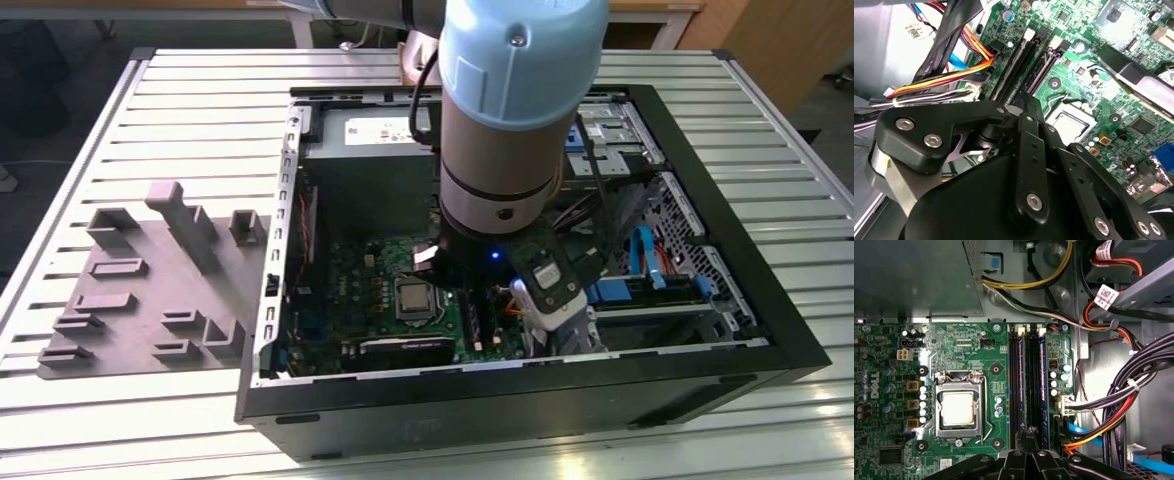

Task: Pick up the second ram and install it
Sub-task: 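Press down the second ram until it locks into place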

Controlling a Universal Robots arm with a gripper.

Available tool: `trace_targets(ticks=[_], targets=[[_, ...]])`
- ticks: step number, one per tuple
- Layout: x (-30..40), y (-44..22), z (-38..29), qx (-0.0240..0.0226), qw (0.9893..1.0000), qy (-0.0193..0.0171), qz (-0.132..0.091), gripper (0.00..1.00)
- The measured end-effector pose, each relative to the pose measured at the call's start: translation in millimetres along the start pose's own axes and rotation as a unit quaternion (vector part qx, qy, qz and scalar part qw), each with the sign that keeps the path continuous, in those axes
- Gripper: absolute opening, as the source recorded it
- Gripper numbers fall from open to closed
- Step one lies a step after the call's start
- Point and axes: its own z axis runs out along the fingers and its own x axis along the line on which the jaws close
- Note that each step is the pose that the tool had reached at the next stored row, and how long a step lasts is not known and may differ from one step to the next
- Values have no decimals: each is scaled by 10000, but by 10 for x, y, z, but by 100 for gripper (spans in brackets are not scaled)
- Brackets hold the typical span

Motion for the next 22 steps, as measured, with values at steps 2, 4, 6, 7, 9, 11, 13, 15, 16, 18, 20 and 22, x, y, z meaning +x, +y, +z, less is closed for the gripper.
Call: trace_targets(ticks=[2, 4, 6, 7, 9, 11, 13, 15, 16, 18, 20, 22], targets=[[-1, -2, 0, 17, 10000, 0, -2, 11], [-1, -4, 0, 42, 10000, -1, -4, 11], [0, -6, 1, 75, 10000, -2, -6, 11], [0, -8, 1, 92, 10000, -3, -7, 11], [-1, -11, -1, 120, 9999, -3, -9, 11], [-1, -16, -1, 148, 9999, -4, -11, 11], [0, -22, -1, 173, 9998, -5, -12, 11], [-1, -27, -1, 198, 9998, -6, -14, 11], [-1, -30, -2, 210, 9998, -6, -15, 11], [-1, -34, -1, 234, 9997, -7, -16, 11], [-2, -37, -2, 259, 9997, -7, -19, 11], [-1, -39, -2, 276, 9996, -8, -19, 11]])
